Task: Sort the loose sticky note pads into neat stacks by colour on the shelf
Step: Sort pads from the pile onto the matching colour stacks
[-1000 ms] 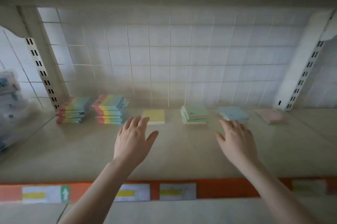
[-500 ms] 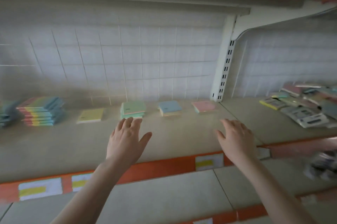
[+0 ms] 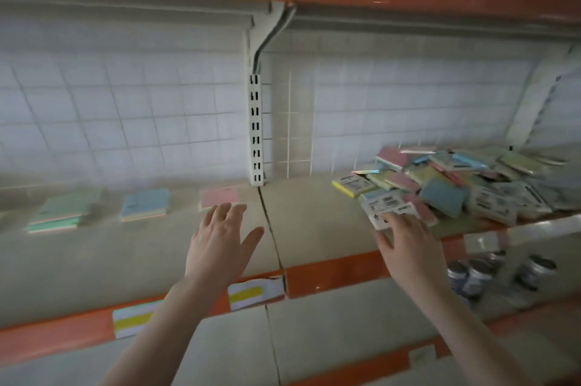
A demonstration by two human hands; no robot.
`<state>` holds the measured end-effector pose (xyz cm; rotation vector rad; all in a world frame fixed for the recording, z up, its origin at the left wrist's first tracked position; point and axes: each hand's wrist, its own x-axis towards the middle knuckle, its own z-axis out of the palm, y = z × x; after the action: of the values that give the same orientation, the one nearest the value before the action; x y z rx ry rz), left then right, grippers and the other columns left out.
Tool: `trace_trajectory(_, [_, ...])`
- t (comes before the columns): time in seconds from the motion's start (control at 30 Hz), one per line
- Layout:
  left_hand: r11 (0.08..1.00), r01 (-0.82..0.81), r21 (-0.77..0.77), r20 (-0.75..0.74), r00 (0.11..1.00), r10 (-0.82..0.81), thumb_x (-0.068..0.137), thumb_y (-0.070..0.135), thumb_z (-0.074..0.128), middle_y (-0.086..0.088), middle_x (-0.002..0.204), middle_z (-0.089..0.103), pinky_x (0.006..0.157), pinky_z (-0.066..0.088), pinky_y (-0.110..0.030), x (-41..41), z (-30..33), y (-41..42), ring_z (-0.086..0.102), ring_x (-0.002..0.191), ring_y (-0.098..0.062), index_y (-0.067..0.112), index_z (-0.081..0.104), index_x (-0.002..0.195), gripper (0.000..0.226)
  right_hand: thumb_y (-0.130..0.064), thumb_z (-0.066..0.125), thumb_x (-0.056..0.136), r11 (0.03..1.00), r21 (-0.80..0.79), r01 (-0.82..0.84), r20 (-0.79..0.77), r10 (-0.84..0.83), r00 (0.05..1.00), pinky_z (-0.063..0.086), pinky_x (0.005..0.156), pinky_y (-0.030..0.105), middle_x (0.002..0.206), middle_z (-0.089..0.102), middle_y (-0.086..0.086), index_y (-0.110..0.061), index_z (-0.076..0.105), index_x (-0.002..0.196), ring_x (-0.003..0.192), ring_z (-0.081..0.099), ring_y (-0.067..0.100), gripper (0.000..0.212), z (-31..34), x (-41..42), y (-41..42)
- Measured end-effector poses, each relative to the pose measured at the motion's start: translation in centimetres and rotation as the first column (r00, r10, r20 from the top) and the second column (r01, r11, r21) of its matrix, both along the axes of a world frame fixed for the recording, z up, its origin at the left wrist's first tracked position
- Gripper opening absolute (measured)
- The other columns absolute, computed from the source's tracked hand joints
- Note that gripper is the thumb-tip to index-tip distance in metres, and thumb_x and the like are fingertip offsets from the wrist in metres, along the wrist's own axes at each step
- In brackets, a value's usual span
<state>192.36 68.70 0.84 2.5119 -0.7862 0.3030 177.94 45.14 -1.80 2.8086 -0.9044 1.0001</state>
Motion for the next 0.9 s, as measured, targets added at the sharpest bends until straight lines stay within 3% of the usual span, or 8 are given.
trace_trajectory(0.13, [0.998, 0.059, 0.033, -0.012, 0.998, -0.059, 0.093, 0.051, 0.043, 0.003, 0.148, 0.032, 0.109, 0.025, -0.033, -0.4, -0.1, -5.1, 0.021, 0.140, -0.017, 0.025, 0.033, 0.143, 0.057, -0.017, 0.074, 0.076, 1.000, -0.001, -0.009, 0.102, 0.009, 0.995, 0.053, 0.065, 0.039, 0.105, 0.068, 0.011, -0.010, 0.065, 0.108, 0.083, 0.066, 0.032, 0.033, -0.8, -1.6, -4.3])
trace_trajectory(0.2, [0.996, 0.091, 0.021, -0.005, 0.996, -0.090, 0.093, 0.052, 0.043, 0.003, 0.149, 0.031, 0.110, 0.025, -0.033, -0.3, -0.1, -7.6, 0.020, 0.140, -0.017, 0.025, 0.033, 0.143, 0.058, -0.017, 0.072, 0.077, 1.000, -0.011, -0.007, 0.142, 0.008, 0.990, 0.050, 0.061, 0.033, 0.095, 0.068, 0.008, -0.014, 0.064, 0.112, 0.077, 0.065, 0.028, 0.036, -0.9, -2.1, -6.1])
trace_trajectory(0.27, [0.990, 0.138, 0.008, 0.016, 0.990, -0.138, 0.093, 0.052, 0.044, 0.004, 0.150, 0.030, 0.110, 0.023, -0.032, -0.2, -0.1, -10.1, 0.019, 0.141, -0.016, 0.026, 0.033, 0.143, 0.058, -0.017, 0.071, 0.079, 1.000, 0.012, 0.017, 0.160, -0.019, 0.987, 0.048, 0.061, 0.032, 0.084, 0.066, 0.009, -0.011, 0.065, 0.103, 0.073, 0.063, 0.028, 0.025, -0.8, -2.3, -8.1])
trace_trajectory(0.4, [0.965, 0.263, -0.017, 0.018, 0.965, -0.263, 0.093, 0.051, 0.045, 0.007, 0.152, 0.026, 0.110, 0.024, -0.031, -0.4, 0.2, -15.0, 0.019, 0.141, -0.013, 0.028, 0.030, 0.145, 0.058, -0.013, 0.071, 0.080, 0.994, 0.028, 0.104, 0.133, -0.107, 0.985, 0.050, 0.065, 0.037, 0.086, 0.066, 0.014, -0.003, 0.065, 0.101, 0.074, 0.064, 0.032, 0.024, -0.4, -2.8, -11.9])
trace_trajectory(0.53, [0.928, 0.373, 0.019, 0.013, 0.928, -0.373, 0.092, 0.052, 0.046, 0.010, 0.154, 0.021, 0.112, 0.023, -0.030, -1.3, 0.0, -18.7, 0.016, 0.142, -0.009, 0.031, 0.025, 0.146, 0.061, -0.019, 0.064, 0.087, 0.989, 0.077, 0.128, 0.051, -0.132, 0.990, 0.050, 0.074, 0.038, 0.101, 0.065, 0.016, -0.002, 0.061, 0.115, 0.091, 0.062, 0.032, 0.033, 0.5, -3.0, -15.4])
trace_trajectory(0.7, [0.900, 0.429, 0.081, -0.037, 0.904, -0.427, 0.090, 0.053, 0.051, 0.013, 0.154, 0.021, 0.113, 0.020, -0.026, -2.3, -0.9, -21.8, 0.016, 0.141, -0.007, 0.033, 0.025, 0.146, 0.065, -0.037, 0.052, 0.093, 0.995, 0.087, 0.052, -0.082, -0.045, 0.996, 0.044, 0.092, 0.035, 0.128, 0.053, 0.007, -0.014, 0.050, 0.131, 0.116, 0.050, 0.026, 0.044, 1.9, -2.1, -19.3])
trace_trajectory(0.9, [0.916, 0.396, 0.064, -0.146, 0.912, -0.384, 0.084, 0.044, 0.064, 0.015, 0.144, 0.035, 0.108, 0.032, -0.025, -3.7, -2.5, -24.1, 0.036, 0.132, -0.008, 0.032, 0.036, 0.139, 0.063, -0.051, 0.052, 0.089, 0.980, 0.145, -0.133, -0.273, 0.169, 0.947, 0.039, 0.099, 0.033, 0.139, 0.043, 0.001, -0.018, 0.041, 0.133, 0.127, 0.040, 0.020, 0.056, 2.1, -1.9, -23.7])
